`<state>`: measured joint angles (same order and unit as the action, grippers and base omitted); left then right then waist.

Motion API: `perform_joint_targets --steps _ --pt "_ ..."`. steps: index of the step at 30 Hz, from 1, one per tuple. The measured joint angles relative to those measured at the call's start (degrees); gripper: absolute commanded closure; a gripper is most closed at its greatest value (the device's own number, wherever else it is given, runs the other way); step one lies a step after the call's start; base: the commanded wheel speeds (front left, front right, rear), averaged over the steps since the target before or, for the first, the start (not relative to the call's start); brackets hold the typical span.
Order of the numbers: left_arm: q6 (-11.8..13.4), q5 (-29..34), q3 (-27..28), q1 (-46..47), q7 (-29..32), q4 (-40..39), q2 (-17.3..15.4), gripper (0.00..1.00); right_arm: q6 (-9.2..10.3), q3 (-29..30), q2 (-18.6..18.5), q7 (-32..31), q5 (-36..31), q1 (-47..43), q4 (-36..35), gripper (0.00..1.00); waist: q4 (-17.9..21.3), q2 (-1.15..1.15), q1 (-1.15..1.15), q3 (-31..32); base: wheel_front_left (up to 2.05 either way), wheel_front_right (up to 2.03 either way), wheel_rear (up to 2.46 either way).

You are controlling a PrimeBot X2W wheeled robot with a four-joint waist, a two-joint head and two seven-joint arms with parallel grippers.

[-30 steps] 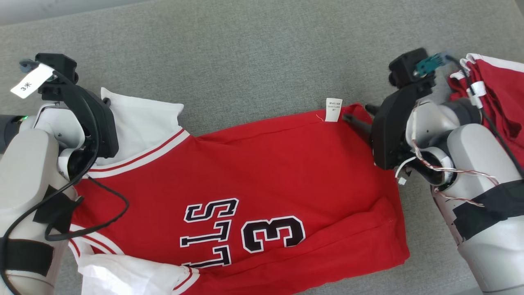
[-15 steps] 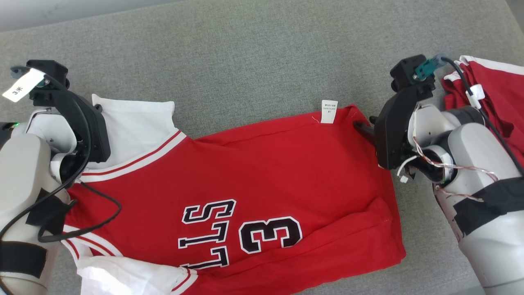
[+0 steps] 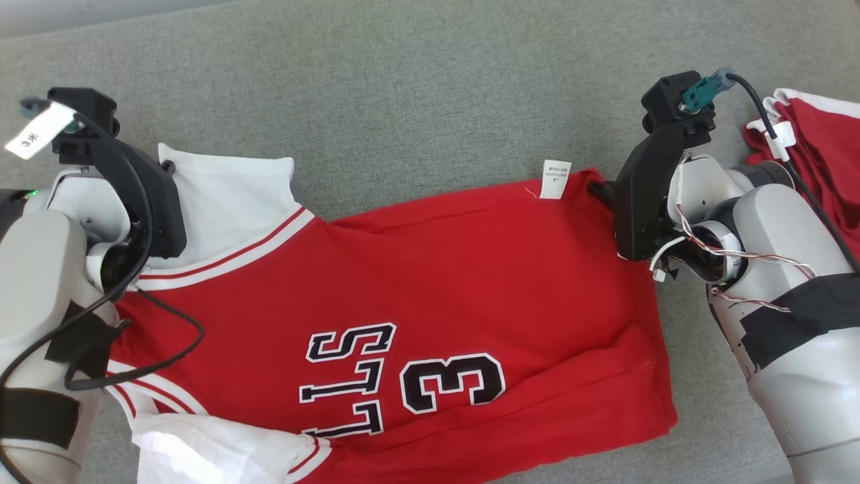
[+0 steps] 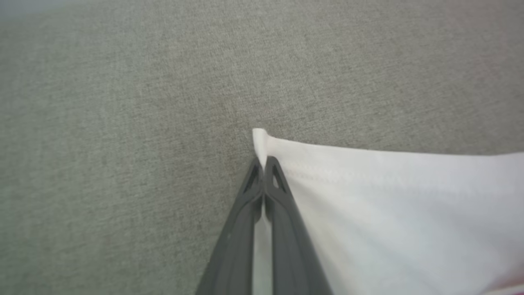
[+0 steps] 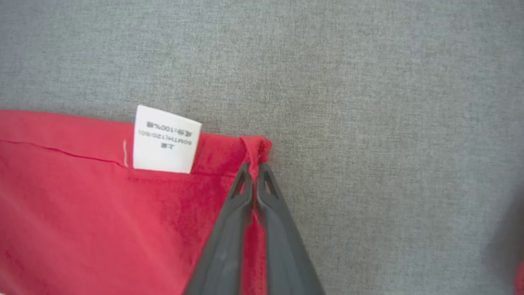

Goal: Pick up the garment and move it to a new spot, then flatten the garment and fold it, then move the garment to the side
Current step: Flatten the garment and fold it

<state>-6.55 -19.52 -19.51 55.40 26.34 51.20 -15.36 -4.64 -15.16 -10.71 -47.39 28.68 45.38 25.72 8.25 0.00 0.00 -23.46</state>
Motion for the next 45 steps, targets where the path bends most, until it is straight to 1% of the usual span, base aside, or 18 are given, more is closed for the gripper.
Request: perform_joint_targets --steps 1,6,11,15,18,22,26,28,32,35,41,42,44,45 --pt "-0.01 -0.07 0.0 0.14 0.0 0.02 0.01 1.0 0.11 -0.02 0.04 0.0 0.0 0.02 0.2 1.0 -0.09 0.0 0.0 -0.1 0.0 0.0 0.0" --pt "-0.02 -0.13 0.0 0.39 -0.16 0.07 0.11 1.0 0.1 -0.26 0.15 0.62 0.01 0.98 0.58 1.0 -0.41 0.0 0.0 -0.43 0.0 0.0 0.0" --pt "-0.03 -0.21 0.04 0.69 -1.27 0.29 0.07 1.0 0.09 -0.02 0.12 3.02 -0.08 2.41 0.65 1.0 -0.58 0.0 0.0 -0.41 0.0 0.0 0.0" --pt "-0.01 -0.29 0.3 1.24 -3.55 0.41 0.18 1.0 0.22 0.84 -0.21 5.13 -0.63 2.39 1.38 1.0 -0.82 0.0 0.0 -0.12 0.0 0.0 0.0" --pt "0.26 -0.62 0.92 1.25 -5.91 0.36 0.75 1.0 0.69 1.37 -0.93 6.17 -0.94 2.0 2.07 1.0 -1.1 0.0 0.0 0.21 0.0 0.0 0.0" --pt "1.62 -0.74 2.18 1.23 -10.25 -0.04 1.82 1.0 0.79 1.74 -1.51 7.33 -1.04 0.29 2.67 1.0 -1.51 0.0 0.0 0.64 0.0 0.0 0.0" --pt "4.08 -2.21 4.02 0.85 -15.05 -0.67 3.22 1.0 0.85 1.97 -1.94 9.2 -1.05 -1.77 3.11 1.0 -1.99 0.0 0.01 0.97 0.0 0.0 0.0" --pt "4.56 -2.79 4.27 -0.13 -17.42 -1.21 4.14 1.0 0.6 2.22 -2.44 10.43 -1.05 -2.65 2.64 1.0 -2.37 0.0 0.0 1.13 0.0 0.0 0.0" --pt "4.6 -2.89 4.23 -3.82 -22.41 -2.43 6.21 1.0 0.53 2.46 -3.34 13.25 -1.4 -4.88 1.88 1.0 -3.26 0.0 0.0 1.78 0.0 0.0 0.0" --pt "4.97 -2.85 4.02 -7.32 -26.63 -3.93 6.51 1.0 0.25 2.77 -3.71 16.04 -1.67 -6.51 0.94 1.0 -3.89 0.0 0.0 2.57 0.0 0.0 0.0" --pt "5.02 -2.75 3.99 -14.08 -36.0 -8.61 6.84 1.0 0.4 3.96 -3.98 22.6 -2.61 -10.95 -2.27 1.0 -5.03 0.0 0.0 4.65 0.0 0.0 0.0" --pt "4.87 -2.75 3.93 -15.4 -37.44 -9.58 6.99 1.0 0.64 4.14 -3.98 23.63 -2.67 -12.02 -2.71 1.0 -5.19 0.0 0.0 5.05 0.0 0.0 0.0" --pt "3.5 -2.76 3.6 -18.4 -40.47 -11.57 7.34 1.0 1.22 4.69 -3.99 26.41 -3.16 -14.51 -3.99 1.0 -5.54 0.0 0.0 5.84 0.0 0.0 0.0" --pt "3.48 -2.77 3.52 -20.09 -41.52 -12.62 7.79 1.0 1.58 4.91 -4.04 27.61 -3.71 -15.73 -4.36 1.0 -5.71 0.0 -0.01 6.23 0.0 0.0 0.0"
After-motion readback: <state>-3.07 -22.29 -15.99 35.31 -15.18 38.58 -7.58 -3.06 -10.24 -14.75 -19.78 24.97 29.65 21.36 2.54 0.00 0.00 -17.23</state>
